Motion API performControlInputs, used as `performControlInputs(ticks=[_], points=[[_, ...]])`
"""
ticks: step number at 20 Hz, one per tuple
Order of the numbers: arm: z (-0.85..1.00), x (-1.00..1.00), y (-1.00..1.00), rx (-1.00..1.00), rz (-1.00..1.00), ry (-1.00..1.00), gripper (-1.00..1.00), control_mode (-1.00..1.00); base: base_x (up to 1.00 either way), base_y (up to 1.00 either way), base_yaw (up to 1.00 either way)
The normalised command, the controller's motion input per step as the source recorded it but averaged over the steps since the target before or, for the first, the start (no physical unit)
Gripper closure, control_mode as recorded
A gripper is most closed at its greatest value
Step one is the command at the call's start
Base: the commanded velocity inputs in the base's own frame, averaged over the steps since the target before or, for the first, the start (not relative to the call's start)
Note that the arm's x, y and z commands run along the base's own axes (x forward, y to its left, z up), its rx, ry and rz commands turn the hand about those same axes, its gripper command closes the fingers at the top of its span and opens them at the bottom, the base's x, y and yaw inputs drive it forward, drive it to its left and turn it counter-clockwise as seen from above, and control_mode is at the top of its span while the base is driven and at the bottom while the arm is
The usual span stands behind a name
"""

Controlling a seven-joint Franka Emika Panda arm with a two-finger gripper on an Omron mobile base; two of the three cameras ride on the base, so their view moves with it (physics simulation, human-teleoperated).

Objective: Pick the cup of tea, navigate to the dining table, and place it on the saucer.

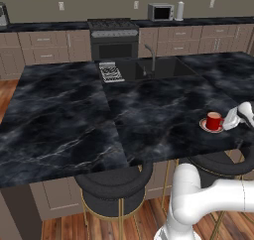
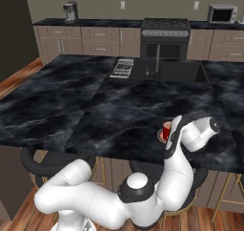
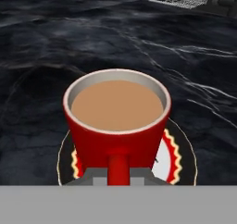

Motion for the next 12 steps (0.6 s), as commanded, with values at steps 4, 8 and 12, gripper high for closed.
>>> performControlInputs(ticks=[4, 8, 12], points=[[-0.02, 0.22, -0.04, -0.01, 0.00, 0.00, 1.00, -1.00, 0.00, 0.00, 0.00], [-0.01, 0.17, -0.02, 0.00, 0.00, 0.00, 1.00, -1.00, 0.00, 0.00, 0.00], [-0.06, 0.05, -0.08, 0.00, 0.00, 0.00, 1.00, -1.00, 0.00, 0.00, 0.00]])
